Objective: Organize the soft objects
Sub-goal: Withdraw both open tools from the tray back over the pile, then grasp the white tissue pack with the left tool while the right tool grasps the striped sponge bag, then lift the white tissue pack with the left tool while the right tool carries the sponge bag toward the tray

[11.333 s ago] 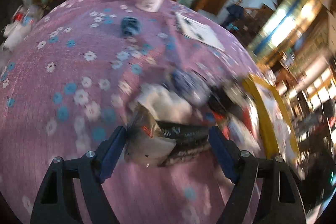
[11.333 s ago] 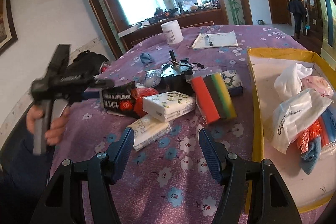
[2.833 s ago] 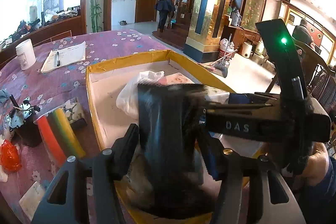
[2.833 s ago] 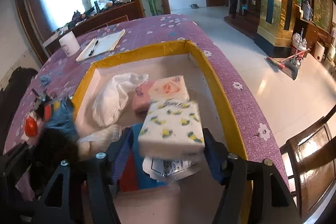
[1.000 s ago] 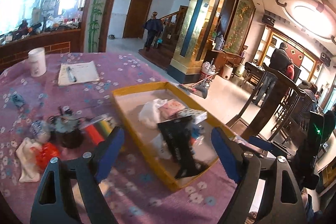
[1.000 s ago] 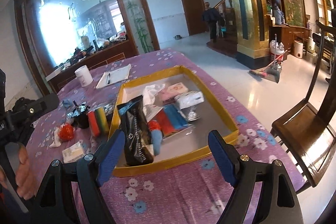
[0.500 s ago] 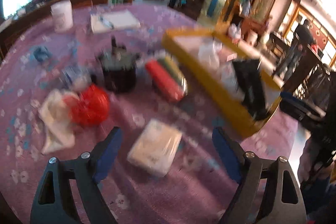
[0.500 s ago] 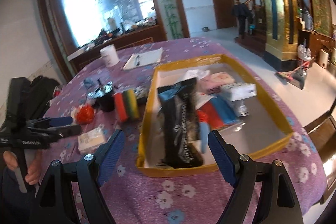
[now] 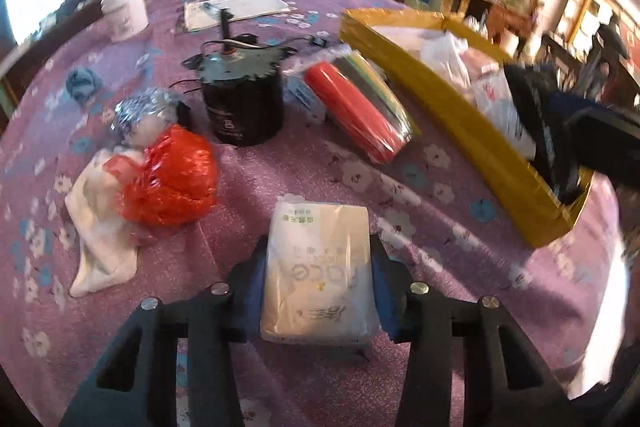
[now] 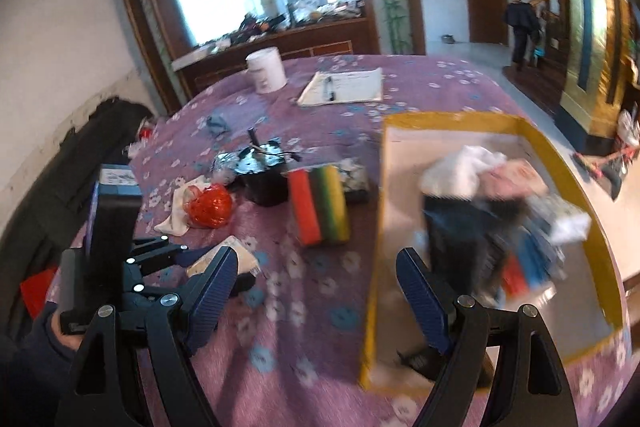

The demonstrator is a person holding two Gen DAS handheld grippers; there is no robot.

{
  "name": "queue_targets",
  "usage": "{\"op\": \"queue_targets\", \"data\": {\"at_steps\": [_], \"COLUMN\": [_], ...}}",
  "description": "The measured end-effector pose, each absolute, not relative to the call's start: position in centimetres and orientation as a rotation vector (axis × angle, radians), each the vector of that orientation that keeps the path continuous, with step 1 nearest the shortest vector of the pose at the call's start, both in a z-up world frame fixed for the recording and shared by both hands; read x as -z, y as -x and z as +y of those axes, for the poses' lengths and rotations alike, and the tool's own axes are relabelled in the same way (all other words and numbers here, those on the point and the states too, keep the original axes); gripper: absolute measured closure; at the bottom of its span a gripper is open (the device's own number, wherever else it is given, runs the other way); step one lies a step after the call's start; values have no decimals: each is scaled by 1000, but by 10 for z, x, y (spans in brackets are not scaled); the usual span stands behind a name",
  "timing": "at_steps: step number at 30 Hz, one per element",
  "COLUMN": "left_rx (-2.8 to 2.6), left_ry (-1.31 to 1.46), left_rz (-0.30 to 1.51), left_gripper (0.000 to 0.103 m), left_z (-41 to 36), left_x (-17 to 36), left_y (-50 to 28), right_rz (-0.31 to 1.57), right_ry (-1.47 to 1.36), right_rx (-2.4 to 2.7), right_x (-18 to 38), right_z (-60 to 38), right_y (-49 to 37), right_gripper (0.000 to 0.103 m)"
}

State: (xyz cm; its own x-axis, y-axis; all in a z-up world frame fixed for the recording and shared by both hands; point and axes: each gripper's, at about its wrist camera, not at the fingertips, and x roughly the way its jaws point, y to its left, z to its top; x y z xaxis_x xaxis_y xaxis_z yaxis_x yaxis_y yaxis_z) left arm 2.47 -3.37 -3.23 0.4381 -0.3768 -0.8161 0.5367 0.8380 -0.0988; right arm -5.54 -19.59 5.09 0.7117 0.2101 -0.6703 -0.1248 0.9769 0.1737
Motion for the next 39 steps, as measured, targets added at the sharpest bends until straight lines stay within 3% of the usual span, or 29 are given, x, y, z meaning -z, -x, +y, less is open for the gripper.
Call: {"op": "queue_targets", "data": {"at_steps": [19, 21, 22, 39], "left_rx": [495, 495, 492, 444], "left_ry": [-38, -37, -34, -22], "left_rz": [909, 914, 913, 855], "left_gripper": [59, 59, 59, 59], "left_z": [-4, -4, -4, 0], "left_x": [13, 14, 14, 11], "left_y": [-36, -38, -38, -40], "right_rz": [1011, 1034, 1040, 814], "right_ry": [18, -21, -45, -127], "right_rx": [-94, -92, -91, -126], "right_x": [0, 7, 9, 5], "right_z": [-161, -167, -170, -158], "right_y": [-61, -63, -62, 15], "right_gripper": [19, 39, 58, 58]}}
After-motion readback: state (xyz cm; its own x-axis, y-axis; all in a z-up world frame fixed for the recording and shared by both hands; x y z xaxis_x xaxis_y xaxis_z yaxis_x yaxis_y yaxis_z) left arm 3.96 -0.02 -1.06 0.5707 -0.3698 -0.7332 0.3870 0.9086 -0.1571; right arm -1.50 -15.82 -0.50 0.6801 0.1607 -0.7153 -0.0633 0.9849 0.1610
